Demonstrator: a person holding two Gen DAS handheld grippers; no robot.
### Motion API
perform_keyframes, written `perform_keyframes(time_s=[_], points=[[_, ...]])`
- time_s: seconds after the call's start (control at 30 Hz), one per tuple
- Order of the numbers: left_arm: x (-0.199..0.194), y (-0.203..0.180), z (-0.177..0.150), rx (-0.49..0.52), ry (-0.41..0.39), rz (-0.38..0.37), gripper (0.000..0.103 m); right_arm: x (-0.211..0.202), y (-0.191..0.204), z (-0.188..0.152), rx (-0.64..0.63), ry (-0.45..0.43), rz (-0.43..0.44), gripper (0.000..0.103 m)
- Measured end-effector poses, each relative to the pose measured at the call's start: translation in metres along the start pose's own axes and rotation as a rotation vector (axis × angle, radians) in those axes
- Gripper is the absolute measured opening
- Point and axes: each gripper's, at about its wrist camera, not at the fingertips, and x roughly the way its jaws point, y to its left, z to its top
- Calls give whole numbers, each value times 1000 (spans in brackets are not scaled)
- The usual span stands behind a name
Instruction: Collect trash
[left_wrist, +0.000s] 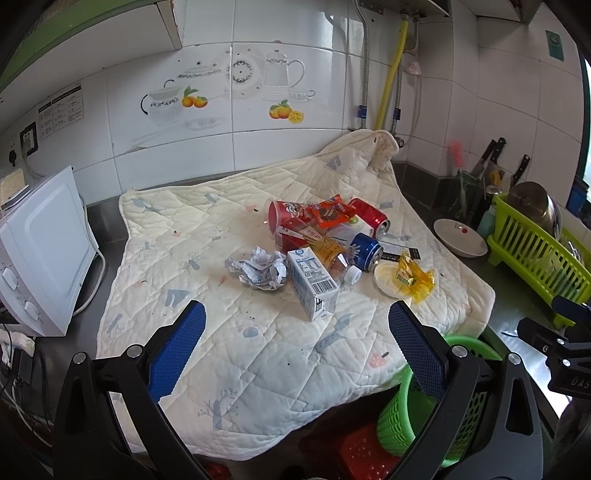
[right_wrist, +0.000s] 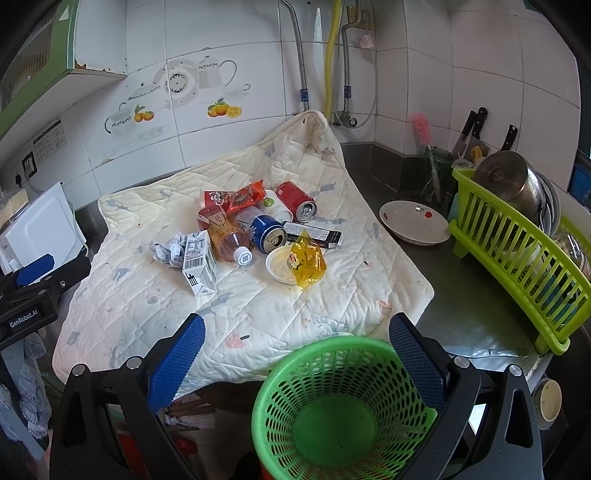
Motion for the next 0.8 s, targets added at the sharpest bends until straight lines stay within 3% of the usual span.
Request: perform_keyframes(time_s=[0.8], points=[[19,18,8,-11,21,9,98,22,5,8,1,26,9,97]])
